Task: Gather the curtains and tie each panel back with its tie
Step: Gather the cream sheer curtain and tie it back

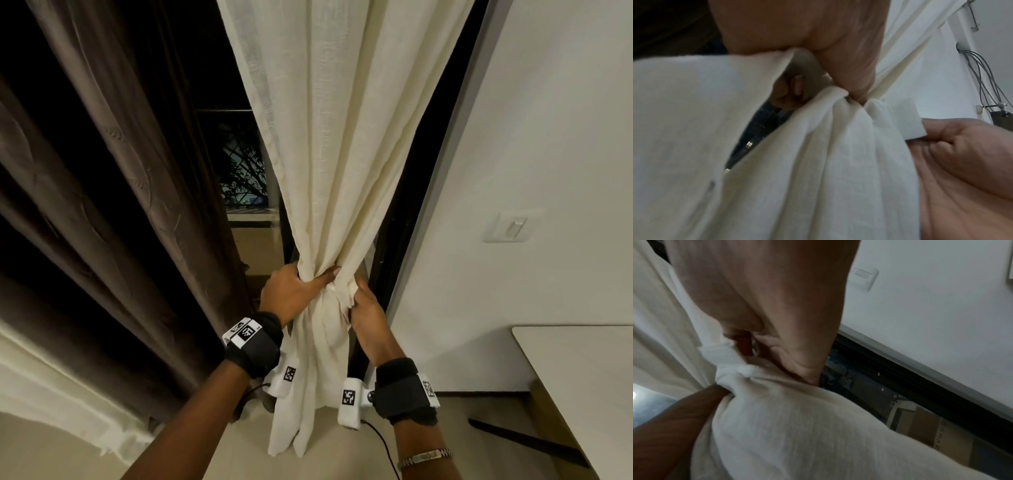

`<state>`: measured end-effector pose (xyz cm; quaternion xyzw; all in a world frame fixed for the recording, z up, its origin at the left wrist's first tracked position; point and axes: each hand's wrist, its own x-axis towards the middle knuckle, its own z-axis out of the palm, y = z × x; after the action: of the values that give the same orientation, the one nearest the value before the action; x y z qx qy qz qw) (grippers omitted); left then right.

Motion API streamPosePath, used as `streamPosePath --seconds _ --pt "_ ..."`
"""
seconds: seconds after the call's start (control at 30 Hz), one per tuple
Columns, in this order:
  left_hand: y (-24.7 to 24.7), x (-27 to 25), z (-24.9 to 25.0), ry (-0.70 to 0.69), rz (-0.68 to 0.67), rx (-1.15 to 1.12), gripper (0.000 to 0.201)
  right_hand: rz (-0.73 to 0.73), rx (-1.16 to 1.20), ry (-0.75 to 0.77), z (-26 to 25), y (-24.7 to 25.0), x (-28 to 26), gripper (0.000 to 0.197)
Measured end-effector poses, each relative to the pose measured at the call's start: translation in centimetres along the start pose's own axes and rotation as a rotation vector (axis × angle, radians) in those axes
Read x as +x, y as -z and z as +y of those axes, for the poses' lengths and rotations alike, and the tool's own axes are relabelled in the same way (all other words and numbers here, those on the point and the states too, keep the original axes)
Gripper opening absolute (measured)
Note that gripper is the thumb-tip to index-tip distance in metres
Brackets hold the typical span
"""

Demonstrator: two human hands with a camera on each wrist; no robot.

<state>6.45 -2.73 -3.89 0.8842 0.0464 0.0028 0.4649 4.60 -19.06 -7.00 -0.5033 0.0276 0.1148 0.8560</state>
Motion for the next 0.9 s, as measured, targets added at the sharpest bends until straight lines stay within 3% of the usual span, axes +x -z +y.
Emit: streamPosePath --seconds 0.13,0.23,0.3,0.4,0.53,0.67,0.77,0.9 --pt "-0.3 -0.1 0.6 0.033 0.026 -0.002 0.069 -0.125 0.092 0.03 0.2 1.7 -0.9 0.056" --pt "-0.5 -0.3 0.9 0.048 0.03 -0.002 0.073 -0.153 -0.197 0.075 -0.1 1.5 -1.2 0.046" --pt "-0.6 -0.3 0.8 0.048 0.017 -0.011 0.077 -0.083 -0.477 0.161 -0.2 1.0 -0.9 0.033" --pt "-0.6 -0.9 0.5 -0.028 -0.037 -0.176 0.084 0.121 -0.558 0.267 0.4 1.2 0.0 0.016" --pt "0.6 -3.7 0.1 -0.136 -0.264 -0.451 0.04 0.288 -0.556 0.312 0.9 1.4 0.7 0.014" --pt "1.9 -5.0 -0.8 -0.2 -0.461 -0.34 0.033 0.334 -0.562 0.274 1.4 1.7 1.8 0.012" --pt "2.5 -5.6 -1.1 -0.182 -0.451 -0.257 0.028 0.359 -0.538 0.294 1.3 1.9 2.3 0.011" --pt "3.6 -5.7 -1.9 -0.166 -0.435 -0.343 0.045 0.421 -0.536 0.297 0.6 2.3 3.2 0.014"
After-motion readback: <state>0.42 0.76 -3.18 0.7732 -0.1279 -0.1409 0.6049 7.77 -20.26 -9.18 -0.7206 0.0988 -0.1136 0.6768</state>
